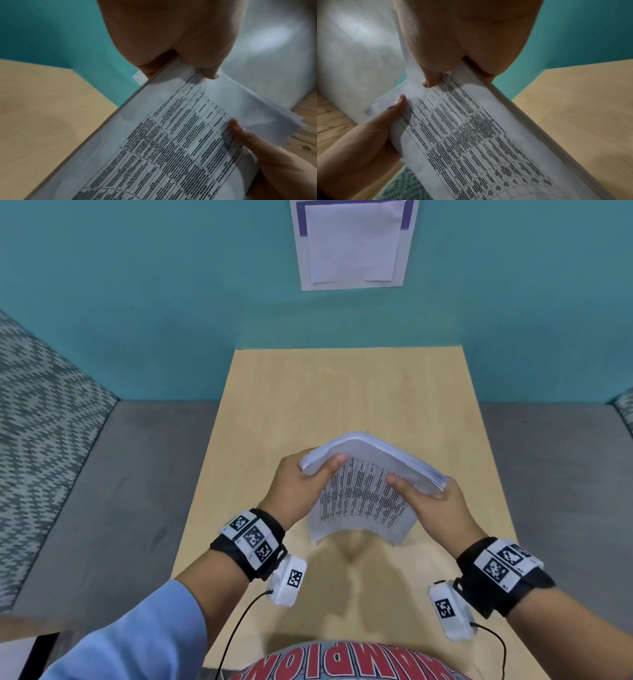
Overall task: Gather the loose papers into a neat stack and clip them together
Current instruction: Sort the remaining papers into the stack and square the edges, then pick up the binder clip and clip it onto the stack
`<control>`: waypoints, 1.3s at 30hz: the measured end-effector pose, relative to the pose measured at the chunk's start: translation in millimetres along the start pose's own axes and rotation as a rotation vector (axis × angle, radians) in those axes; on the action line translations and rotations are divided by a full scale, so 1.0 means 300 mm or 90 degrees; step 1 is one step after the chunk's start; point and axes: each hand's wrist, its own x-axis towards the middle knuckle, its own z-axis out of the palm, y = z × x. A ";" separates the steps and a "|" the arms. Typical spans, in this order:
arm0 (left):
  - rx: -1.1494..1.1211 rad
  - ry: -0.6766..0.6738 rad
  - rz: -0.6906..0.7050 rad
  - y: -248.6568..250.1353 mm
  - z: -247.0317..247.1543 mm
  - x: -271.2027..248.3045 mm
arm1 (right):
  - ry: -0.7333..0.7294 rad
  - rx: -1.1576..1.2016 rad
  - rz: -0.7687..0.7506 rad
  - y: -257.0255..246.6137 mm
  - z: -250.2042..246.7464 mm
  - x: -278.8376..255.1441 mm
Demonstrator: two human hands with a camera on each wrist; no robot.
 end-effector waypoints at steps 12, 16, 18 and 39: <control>-0.014 -0.066 -0.065 -0.149 0.007 -0.039 | 0.024 -0.064 0.025 0.132 0.005 -0.018; -0.004 -0.103 -0.081 -0.165 -0.009 -0.024 | -0.007 -0.089 0.047 0.146 -0.028 -0.014; -0.004 -0.113 -0.080 -0.160 -0.010 -0.015 | -0.019 -0.100 0.045 0.139 -0.030 -0.012; 0.102 -0.151 -0.203 -0.229 -0.356 0.054 | -0.261 -0.106 0.226 0.129 0.023 0.423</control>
